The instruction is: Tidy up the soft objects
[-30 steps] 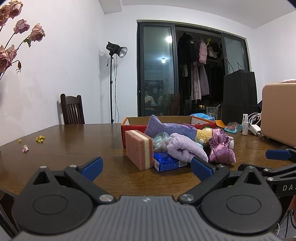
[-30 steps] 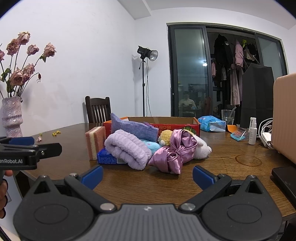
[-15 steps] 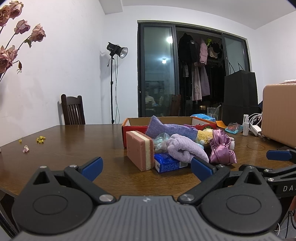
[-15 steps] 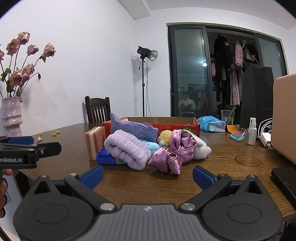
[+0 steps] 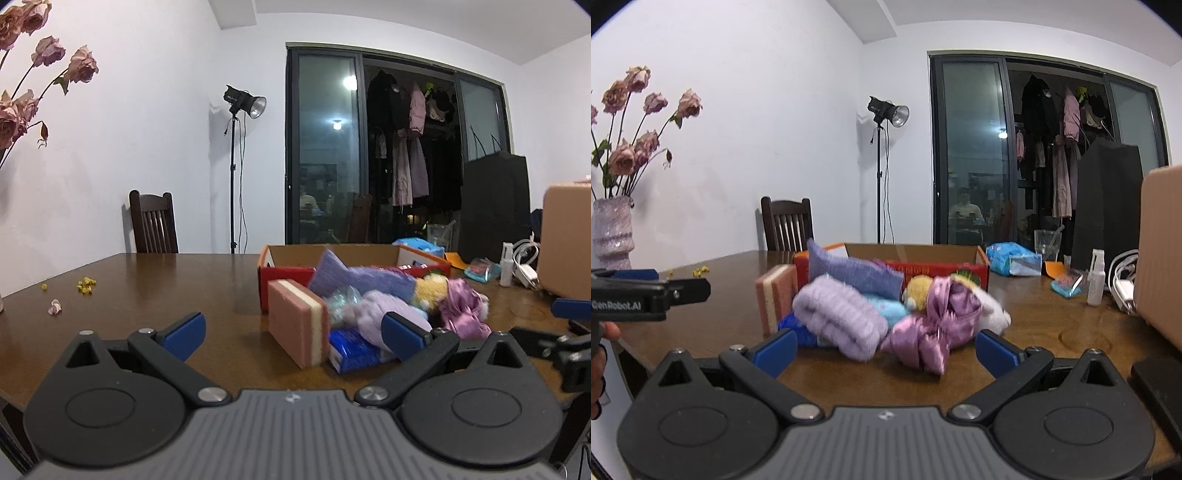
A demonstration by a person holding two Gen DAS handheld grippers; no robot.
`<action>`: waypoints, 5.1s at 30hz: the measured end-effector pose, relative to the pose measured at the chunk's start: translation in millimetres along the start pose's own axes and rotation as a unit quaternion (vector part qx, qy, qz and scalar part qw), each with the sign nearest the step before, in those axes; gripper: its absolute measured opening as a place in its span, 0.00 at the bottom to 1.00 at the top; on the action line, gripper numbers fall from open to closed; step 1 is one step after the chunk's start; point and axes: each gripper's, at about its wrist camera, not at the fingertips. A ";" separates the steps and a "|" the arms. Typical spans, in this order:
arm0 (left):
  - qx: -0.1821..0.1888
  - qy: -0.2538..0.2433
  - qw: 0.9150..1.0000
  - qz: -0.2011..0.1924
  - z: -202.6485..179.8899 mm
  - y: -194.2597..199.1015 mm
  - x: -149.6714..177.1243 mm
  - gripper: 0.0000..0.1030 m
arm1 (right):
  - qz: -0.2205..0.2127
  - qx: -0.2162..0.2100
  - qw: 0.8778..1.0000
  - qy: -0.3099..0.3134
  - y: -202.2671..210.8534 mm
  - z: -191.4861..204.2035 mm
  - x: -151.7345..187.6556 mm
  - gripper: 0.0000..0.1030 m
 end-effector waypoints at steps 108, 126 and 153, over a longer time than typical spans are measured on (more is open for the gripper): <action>0.223 0.124 0.948 0.189 82.7 -351.1 -162.4 0.07 | 0.138 -0.111 0.984 0.019 -332.0 -4.9 -199.1 0.01; 0.140 0.029 0.969 0.203 95.9 -390.4 -162.8 0.52 | 0.243 -0.068 0.967 0.027 -467.9 17.0 -181.4 0.37; 0.055 -0.028 0.998 -0.009 3.1 -97.4 -128.8 0.99 | 0.038 0.020 0.998 0.047 -113.1 -90.2 -157.1 0.62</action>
Point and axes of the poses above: each gripper's, at about its wrist camera, not at the fingertips, and y roughly against the way its jaws point, z to its left, x to its underside, and after that the axes turned 6 degrees about x, right-handed
